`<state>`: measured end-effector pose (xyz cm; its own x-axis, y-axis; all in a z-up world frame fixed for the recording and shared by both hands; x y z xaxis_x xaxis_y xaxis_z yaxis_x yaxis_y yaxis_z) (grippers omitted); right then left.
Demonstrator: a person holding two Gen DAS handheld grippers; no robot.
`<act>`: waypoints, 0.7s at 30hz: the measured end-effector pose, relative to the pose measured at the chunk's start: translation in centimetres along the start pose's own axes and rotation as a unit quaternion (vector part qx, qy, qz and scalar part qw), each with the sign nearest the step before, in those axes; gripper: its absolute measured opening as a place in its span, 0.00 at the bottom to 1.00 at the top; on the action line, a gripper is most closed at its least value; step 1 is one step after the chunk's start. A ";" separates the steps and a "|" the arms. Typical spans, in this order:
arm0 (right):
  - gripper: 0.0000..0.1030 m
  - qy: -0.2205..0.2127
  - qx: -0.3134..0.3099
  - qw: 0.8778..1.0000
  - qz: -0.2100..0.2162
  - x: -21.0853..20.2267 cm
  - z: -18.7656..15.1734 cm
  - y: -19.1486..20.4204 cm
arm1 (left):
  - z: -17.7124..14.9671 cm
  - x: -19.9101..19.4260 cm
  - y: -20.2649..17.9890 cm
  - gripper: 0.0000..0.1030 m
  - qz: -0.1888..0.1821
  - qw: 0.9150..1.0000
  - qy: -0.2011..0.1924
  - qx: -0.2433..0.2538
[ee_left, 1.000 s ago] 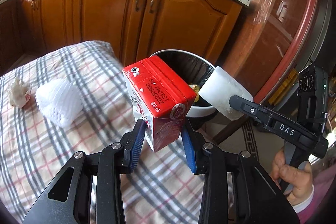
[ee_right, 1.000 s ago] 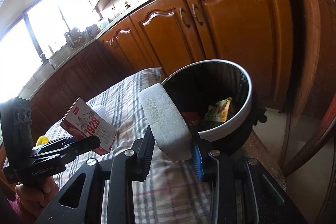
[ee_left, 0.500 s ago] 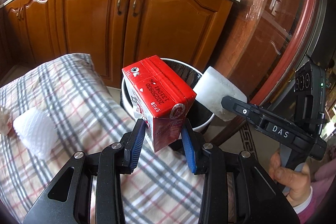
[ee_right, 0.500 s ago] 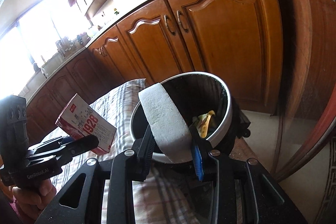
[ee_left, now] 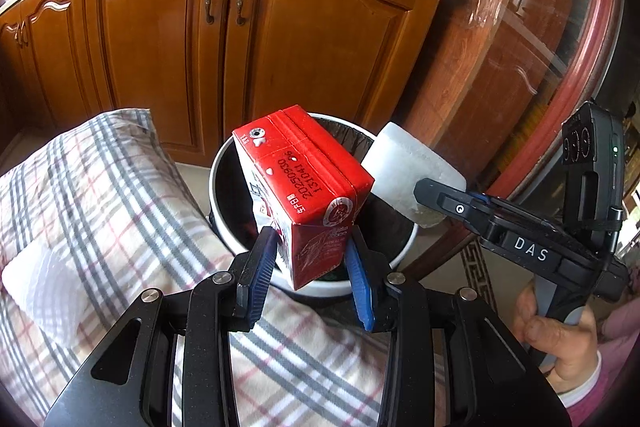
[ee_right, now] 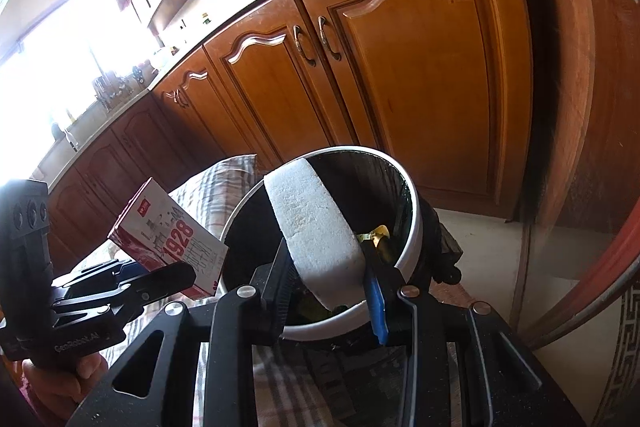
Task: Collect trash
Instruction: 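Carry the carton and sponge over the bin and open both grippers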
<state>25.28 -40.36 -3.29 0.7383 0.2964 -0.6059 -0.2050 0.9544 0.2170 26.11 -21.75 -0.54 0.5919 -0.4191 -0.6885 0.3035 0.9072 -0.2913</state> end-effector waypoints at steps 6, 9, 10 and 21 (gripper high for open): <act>0.32 0.011 -0.002 1.000 -0.003 1.2 0.6 -0.3 | 0.6 1.2 -0.3 0.33 0.002 1.000 0.006 0.000; 0.32 0.019 0.000 1.000 -0.005 1.8 0.7 -0.7 | 0.9 1.7 -0.4 0.33 0.002 1.000 0.009 0.000; 0.32 0.020 0.001 1.000 -0.004 2.0 0.8 -0.8 | 0.9 1.8 -0.4 0.33 0.002 1.000 0.011 0.000; 0.32 0.036 -0.008 0.999 -0.013 3.6 1.3 -1.1 | 1.5 3.4 -0.6 0.33 0.007 1.000 0.019 -0.001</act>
Point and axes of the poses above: each gripper's, at about its wrist camera, not at the fingertips, and x roughly the way its jaws point, y to its left, z to its top, the point moved 2 cm from there along x, roughly the way its jaws point, and after that the axes turned 7 degrees about -x, right-handed, at the moved point
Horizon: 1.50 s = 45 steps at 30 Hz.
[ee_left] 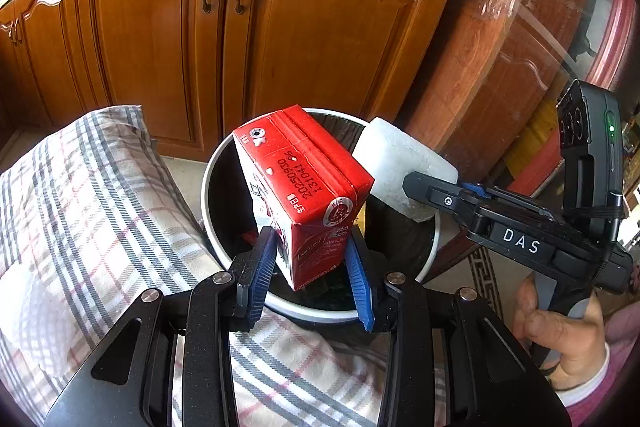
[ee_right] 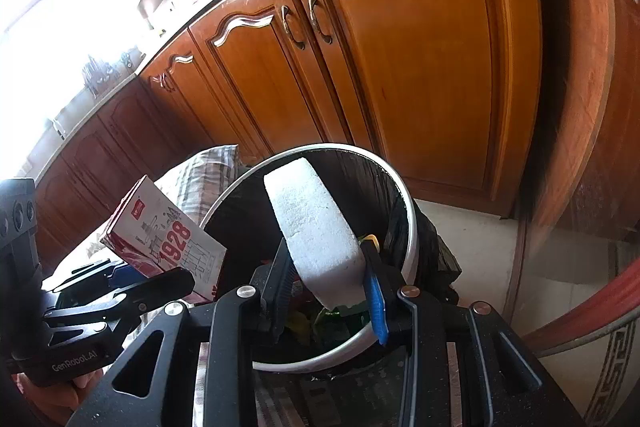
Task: Collect trash
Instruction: 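Carry the carton and sponge over the bin and open both grippers, then move both open grippers back over the table toward the tissue and foam net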
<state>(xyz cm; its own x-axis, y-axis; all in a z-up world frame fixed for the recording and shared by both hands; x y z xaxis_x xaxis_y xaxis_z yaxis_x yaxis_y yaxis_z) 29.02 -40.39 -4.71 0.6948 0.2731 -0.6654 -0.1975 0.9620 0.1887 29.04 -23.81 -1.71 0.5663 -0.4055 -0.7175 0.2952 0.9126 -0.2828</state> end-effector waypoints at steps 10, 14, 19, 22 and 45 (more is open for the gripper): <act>0.34 0.003 0.001 1.000 -0.006 0.3 0.3 0.3 | 0.2 0.8 0.1 0.33 -0.003 1.000 0.006 0.001; 0.34 -0.001 -0.002 1.000 -0.013 0.2 0.5 0.4 | 0.5 1.1 0.3 0.33 -0.008 1.000 0.009 -0.003; 0.38 0.002 -0.002 1.000 -0.011 0.5 0.7 0.6 | 0.5 1.1 0.4 0.38 -0.005 1.000 0.013 -0.003; 0.59 -0.002 0.008 1.000 -0.012 0.4 0.8 0.4 | 0.2 0.6 0.6 0.57 -0.003 1.000 0.008 -0.007; 0.95 -0.036 0.006 0.998 0.060 -3.1 -4.9 10.0 | -11.1 -11.2 13.1 0.71 0.057 0.988 -0.055 -0.135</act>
Point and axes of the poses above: each gripper's, at about its wrist camera, not at the fingertips, and x roughly the way its jaws point, y to its left, z to its top, the point moved 2 cm from there along x, roughly the way its jaws point, and after that the axes turned 7 degrees about -x, right-handed, at the moved point
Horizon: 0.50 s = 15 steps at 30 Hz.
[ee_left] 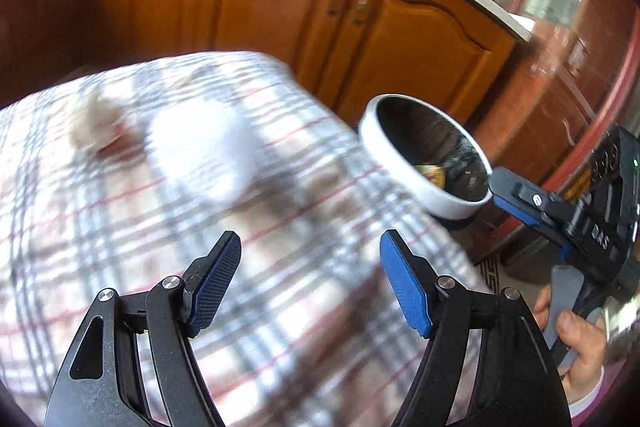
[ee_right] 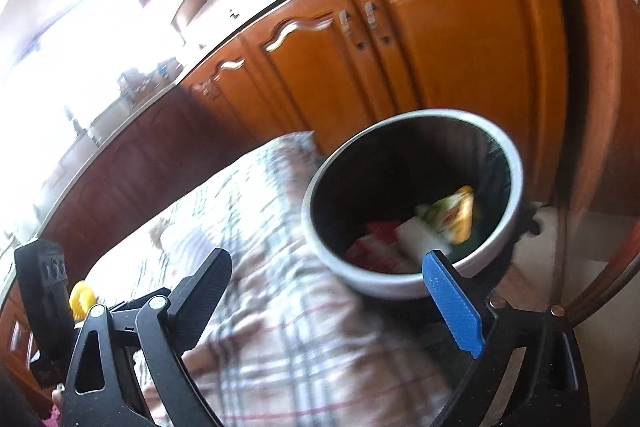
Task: Collect trash
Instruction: 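Move both open grippers back over the table toward the tissue and foam net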
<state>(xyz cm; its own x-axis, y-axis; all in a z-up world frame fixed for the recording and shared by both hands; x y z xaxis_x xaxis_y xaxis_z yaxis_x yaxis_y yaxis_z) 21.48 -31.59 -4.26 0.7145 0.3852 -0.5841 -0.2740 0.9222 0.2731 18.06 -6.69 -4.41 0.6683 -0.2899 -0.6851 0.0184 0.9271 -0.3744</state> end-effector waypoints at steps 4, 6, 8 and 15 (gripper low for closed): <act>0.95 0.020 -0.014 1.000 0.018 1.4 -1.2 2.9 | -0.4 -1.5 3.2 0.71 0.019 0.999 -0.008 -0.028; 0.95 0.030 -0.023 0.999 0.026 2.2 -1.7 4.2 | -0.4 -2.1 4.4 0.71 0.026 0.999 -0.013 -0.041; 0.95 0.037 -0.032 0.998 0.032 2.9 -2.1 5.4 | -0.5 -2.8 5.7 0.71 0.032 0.998 -0.018 -0.052; 0.95 0.046 -0.058 0.995 0.066 5.0 -3.1 9.2 | -0.7 -4.0 9.1 0.71 0.052 0.995 -0.015 -0.081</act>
Point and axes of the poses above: each gripper's, at about its wrist camera, not at the fingertips, and x roughly the way its jaws point, y to its left, z to its top, the point moved 2 cm from there along x, roughly the way its jaws point, and after that the axes turned 7 degrees about -x, right-handed, at the moved point
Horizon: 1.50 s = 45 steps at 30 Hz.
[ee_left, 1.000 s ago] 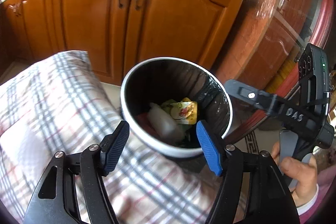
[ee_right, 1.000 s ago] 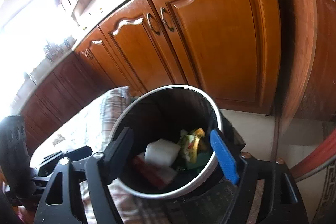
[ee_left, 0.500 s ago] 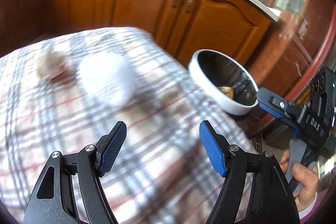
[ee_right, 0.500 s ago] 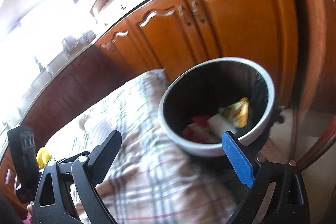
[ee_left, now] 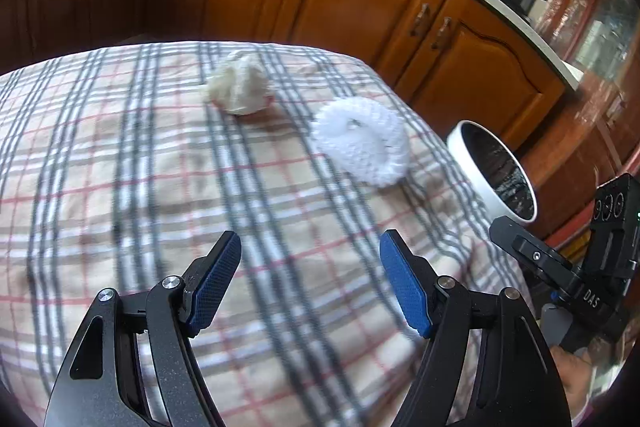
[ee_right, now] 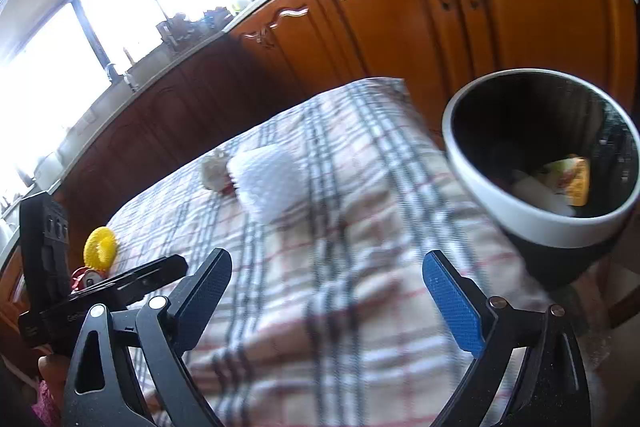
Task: Collect trash
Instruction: 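Move both open grippers back over the table toward the tissue and foam net, then grasp the crumpled tissue with the left gripper while the right grasps the white foam net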
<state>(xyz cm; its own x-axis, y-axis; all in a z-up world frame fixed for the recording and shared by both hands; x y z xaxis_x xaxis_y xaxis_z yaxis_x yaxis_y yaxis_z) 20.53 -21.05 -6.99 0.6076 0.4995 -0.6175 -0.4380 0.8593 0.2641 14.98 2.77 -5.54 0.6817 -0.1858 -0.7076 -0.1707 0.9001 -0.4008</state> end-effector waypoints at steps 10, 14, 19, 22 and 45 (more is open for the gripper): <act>0.94 0.038 0.006 0.999 0.029 3.1 0.7 2.3 | 1.4 0.3 2.5 0.71 0.014 1.000 -0.002 -0.020; 0.94 0.028 -0.001 0.999 0.018 3.9 1.8 2.8 | 2.9 1.0 2.8 0.71 0.019 1.000 -0.003 -0.018; 0.94 0.023 -0.003 0.999 0.025 4.9 3.4 3.0 | 5.4 2.2 3.0 0.71 0.027 0.999 -0.015 -0.016; 0.89 0.028 -0.006 0.999 0.024 6.4 4.3 3.1 | 6.9 3.0 3.1 0.71 0.032 0.999 -0.024 -0.018; 0.11 0.010 -0.010 0.999 0.028 3.7 4.3 2.4 | 7.8 4.9 0.5 0.06 0.025 0.999 -0.025 0.040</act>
<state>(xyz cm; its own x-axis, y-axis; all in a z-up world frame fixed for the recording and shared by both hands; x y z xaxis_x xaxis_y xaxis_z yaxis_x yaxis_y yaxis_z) 24.56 -16.70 -5.43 0.5681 0.5450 -0.6167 -0.4848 0.8271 0.2844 23.76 5.38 -4.63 0.7092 -0.1213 -0.6945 -0.1501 0.9365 -0.3168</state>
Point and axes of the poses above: each gripper's, at about its wrist camera, not at the fingertips, and x roughly the way its jaws point, y to its left, z to its top, the point moved 2 cm from there along x, roughly the way its jaws point, and after that the axes turned 7 degrees about -x, right-handed, at the moved point
